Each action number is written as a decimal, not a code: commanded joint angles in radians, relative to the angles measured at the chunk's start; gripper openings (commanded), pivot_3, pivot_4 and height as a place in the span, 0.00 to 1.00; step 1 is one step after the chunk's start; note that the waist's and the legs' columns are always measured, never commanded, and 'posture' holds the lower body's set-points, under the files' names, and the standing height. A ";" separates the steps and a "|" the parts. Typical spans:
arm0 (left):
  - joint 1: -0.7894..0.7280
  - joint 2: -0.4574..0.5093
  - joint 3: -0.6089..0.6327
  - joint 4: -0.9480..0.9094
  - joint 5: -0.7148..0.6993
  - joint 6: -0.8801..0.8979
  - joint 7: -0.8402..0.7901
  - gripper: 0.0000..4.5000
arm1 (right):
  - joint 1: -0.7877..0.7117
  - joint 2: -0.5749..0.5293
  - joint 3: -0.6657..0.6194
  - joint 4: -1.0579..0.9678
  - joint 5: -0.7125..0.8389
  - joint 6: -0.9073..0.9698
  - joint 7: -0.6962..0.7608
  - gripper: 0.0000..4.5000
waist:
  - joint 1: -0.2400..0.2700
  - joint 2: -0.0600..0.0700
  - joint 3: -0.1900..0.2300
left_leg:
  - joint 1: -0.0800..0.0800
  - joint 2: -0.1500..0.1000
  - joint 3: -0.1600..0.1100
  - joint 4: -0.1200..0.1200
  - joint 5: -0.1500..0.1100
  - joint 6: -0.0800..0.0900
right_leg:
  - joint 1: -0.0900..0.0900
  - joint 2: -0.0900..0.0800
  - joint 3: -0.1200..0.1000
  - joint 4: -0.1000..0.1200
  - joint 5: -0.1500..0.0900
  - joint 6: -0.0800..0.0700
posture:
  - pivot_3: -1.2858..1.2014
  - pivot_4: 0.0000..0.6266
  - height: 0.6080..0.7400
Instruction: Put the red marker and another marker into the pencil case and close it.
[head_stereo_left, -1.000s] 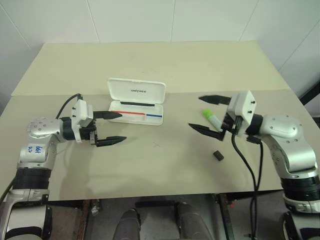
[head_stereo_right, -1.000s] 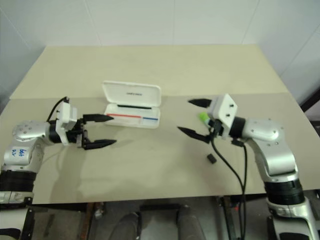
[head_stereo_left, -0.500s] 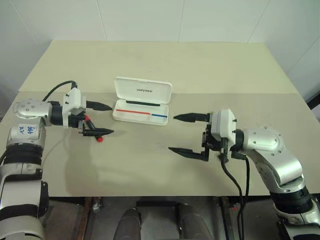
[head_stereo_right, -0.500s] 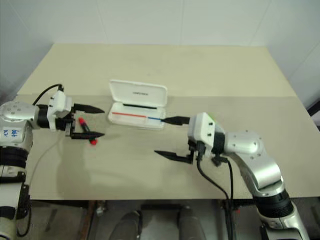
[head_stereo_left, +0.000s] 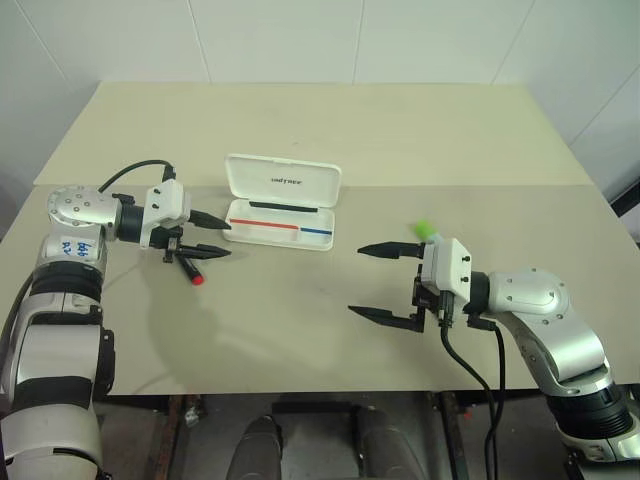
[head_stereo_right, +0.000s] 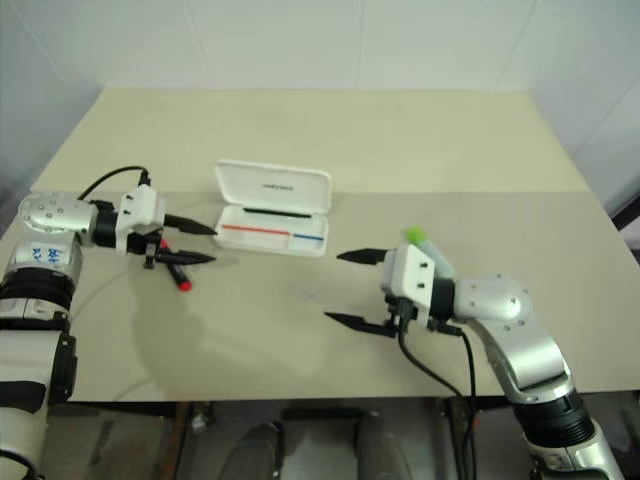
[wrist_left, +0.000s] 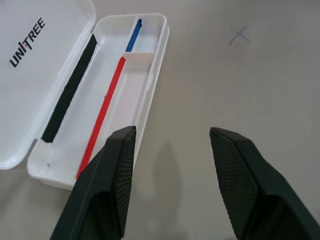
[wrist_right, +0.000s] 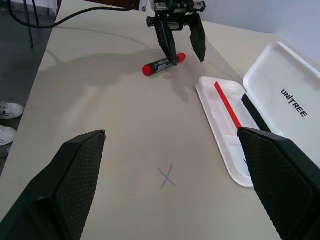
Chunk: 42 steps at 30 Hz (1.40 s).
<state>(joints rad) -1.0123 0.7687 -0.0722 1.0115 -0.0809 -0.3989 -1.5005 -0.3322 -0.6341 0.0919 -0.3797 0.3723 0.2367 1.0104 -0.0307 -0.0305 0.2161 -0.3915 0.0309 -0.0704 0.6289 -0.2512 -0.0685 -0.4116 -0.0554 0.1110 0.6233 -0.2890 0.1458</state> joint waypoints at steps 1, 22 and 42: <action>-0.054 0.027 -0.009 0.050 0.036 -0.052 -0.040 0.55 | -0.005 0.003 -0.018 -0.002 -0.007 -0.019 -0.019 1.00 | 0.000 0.000 0.000 | 0.000 0.000 0.000 0.000 0.000 0.000 | 0.000 0.000 0.000 0.000 0.000 0.000 | 0.52 0.24 1.00; -0.131 -0.060 -0.056 0.225 0.191 -0.119 0.082 0.55 | 0.036 -0.086 -0.095 0.114 -0.041 -0.068 -0.009 1.00 | -0.005 0.000 0.000 | 0.000 0.000 0.000 0.000 0.000 0.000 | 0.000 0.000 0.000 0.001 0.000 0.001 | 0.52 0.24 1.00; -0.138 -0.099 -0.078 0.275 0.274 -0.061 0.291 0.55 | 0.045 -0.079 -0.106 0.052 -0.028 -0.034 -0.047 1.00 | 0.000 0.000 0.000 | 0.000 0.000 0.000 0.001 0.000 0.000 | 0.000 0.000 0.000 0.002 0.000 0.001 | 0.52 0.24 1.00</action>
<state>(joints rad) -1.1331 0.6606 -0.1433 1.2759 0.1749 -0.4669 -1.2280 -0.2825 -0.7122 0.0175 -0.2831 0.3242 0.2025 0.9745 -0.0306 -0.0306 0.2162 -0.3913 0.0307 -0.0704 0.6298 -0.2511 -0.0685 -0.4116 -0.0552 0.1112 0.6253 -0.2887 0.1471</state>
